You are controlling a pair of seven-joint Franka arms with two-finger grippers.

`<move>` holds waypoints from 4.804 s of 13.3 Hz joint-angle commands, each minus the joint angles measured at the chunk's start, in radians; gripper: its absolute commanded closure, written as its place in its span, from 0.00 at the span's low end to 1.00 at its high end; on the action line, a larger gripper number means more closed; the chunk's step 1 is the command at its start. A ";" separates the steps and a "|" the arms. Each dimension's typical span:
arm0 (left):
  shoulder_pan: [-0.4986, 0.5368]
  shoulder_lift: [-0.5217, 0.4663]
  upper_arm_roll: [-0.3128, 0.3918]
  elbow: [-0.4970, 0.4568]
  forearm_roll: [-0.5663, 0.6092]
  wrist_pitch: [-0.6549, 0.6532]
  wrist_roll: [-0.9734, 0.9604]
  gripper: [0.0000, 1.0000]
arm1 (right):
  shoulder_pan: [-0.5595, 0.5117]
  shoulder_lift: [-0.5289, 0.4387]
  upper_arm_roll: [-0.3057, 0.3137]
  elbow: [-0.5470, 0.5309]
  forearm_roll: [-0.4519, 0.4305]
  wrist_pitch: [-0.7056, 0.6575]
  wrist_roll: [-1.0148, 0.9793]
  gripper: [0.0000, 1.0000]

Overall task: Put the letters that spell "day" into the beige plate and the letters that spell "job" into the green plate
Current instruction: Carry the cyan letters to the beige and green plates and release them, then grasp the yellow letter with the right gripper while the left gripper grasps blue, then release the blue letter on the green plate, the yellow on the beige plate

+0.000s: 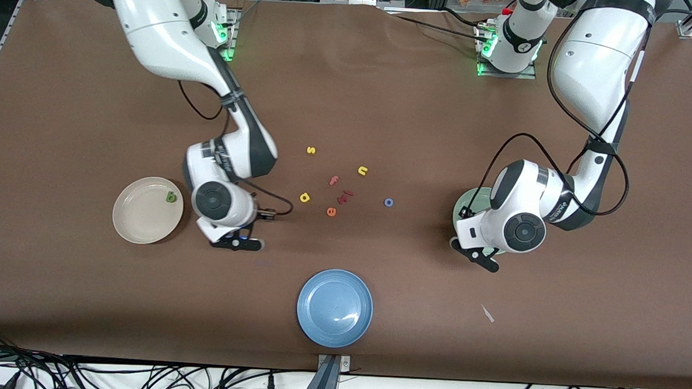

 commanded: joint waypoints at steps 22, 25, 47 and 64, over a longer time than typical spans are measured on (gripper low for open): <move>-0.232 -0.055 -0.122 -0.139 0.000 0.272 -0.762 0.00 | -0.116 -0.280 -0.145 -0.510 0.026 0.297 -0.670 0.00; -0.240 -0.014 -0.122 -0.137 0.015 0.376 -0.747 0.00 | -0.113 -0.279 -0.056 -0.487 0.037 0.283 -0.574 0.00; -0.139 -0.069 -0.114 -0.114 0.084 0.241 -0.537 1.00 | 0.201 -0.076 0.071 -0.395 -0.064 0.616 -0.400 0.01; 0.120 -0.109 -0.115 -0.262 0.210 0.196 -0.206 0.00 | 0.235 -0.044 0.068 -0.372 -0.098 0.614 -0.388 0.64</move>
